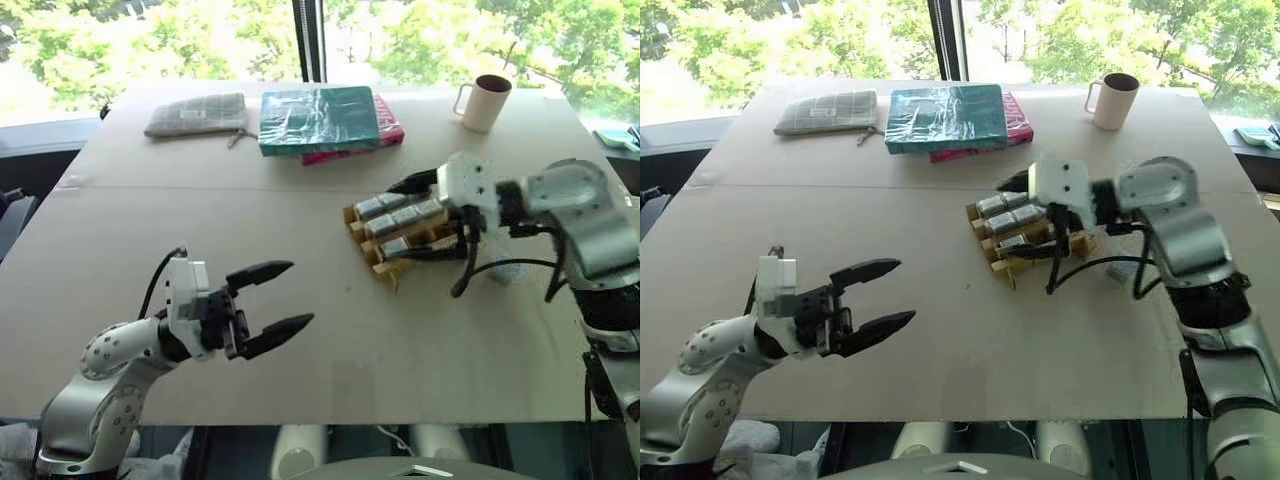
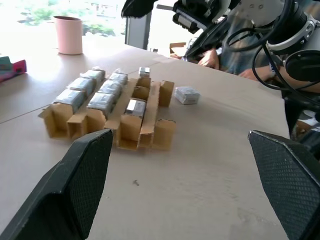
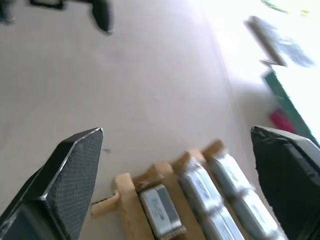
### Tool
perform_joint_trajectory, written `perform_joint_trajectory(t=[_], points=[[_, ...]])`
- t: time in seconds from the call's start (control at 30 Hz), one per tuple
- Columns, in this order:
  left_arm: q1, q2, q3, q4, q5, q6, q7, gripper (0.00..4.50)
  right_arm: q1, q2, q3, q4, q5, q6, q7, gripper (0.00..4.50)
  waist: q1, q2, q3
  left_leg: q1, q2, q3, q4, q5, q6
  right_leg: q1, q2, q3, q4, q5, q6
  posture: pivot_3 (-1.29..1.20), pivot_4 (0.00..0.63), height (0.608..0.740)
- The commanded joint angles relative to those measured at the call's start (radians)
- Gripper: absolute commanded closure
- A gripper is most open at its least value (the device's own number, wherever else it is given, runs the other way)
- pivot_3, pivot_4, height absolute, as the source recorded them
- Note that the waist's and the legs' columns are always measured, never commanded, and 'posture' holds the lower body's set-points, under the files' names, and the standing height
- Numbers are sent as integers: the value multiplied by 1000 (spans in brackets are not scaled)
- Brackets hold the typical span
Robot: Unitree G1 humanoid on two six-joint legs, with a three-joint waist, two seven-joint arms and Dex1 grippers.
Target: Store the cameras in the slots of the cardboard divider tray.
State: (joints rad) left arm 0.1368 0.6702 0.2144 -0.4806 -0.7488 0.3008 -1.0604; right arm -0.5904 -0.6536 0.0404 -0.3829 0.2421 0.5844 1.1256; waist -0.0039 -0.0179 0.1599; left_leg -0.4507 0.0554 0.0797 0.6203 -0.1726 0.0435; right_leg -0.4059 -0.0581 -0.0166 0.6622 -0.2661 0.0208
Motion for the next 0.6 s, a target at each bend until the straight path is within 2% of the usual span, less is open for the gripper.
perform_joint_trajectory(t=[0.03, 0.17, 0.27, 0.4, 0.47, 0.6], points=[[-58, 5, -26, 31, -5, 4, -31, 0, 151, -15, -139, -204, -35, 209, -219, 14, -1, 0, 0, 0, 0, 1, 0, 0, 0, 0, -1, 0, 0, 0, 0, 0, 150, 740], [-150, 8, -62, 83, -8, 26, -59, 0, 331, -33, -206, -337, -137, 424, -426, 14, -6, 1, 0, -1, -1, 3, -2, 0, 0, -2, -2, 1, 1, 0, 0, 0, 150, 740], [-204, 12, -85, 122, -1, 35, -88, 0, 291, 106, -263, -328, -136, 642, -574, 14, -16, 0, 0, -1, 0, 6, -1, 1, 1, -2, 1, 3, 1, 0, 1, 0, 150, 740], [-266, 14, -105, 159, 6, 45, -114, 0, 179, 279, -329, -293, -144, 778, -708, 14, -15, 1, 0, 2, 2, 8, -1, 4, 4, -3, 7, 3, 3, 1, 2, 0, 150, 740], [-278, 14, -106, 167, 8, 47, -120, 0, 173, 276, -326, -285, -142, 786, -725, 14, -10, 1, 0, 1, 2, 8, -1, 4, 4, -3, 12, 2, 3, 2, 4, 0, 150, 740], [-274, 13, -96, 166, 9, 51, -118, 0, 176, 279, -345, -250, -134, 814, -761, 14, -4, 0, 0, -2, 0, 8, -1, 3, 5, -3, 10, 2, 1, 2, 5, 0, 150, 740]])
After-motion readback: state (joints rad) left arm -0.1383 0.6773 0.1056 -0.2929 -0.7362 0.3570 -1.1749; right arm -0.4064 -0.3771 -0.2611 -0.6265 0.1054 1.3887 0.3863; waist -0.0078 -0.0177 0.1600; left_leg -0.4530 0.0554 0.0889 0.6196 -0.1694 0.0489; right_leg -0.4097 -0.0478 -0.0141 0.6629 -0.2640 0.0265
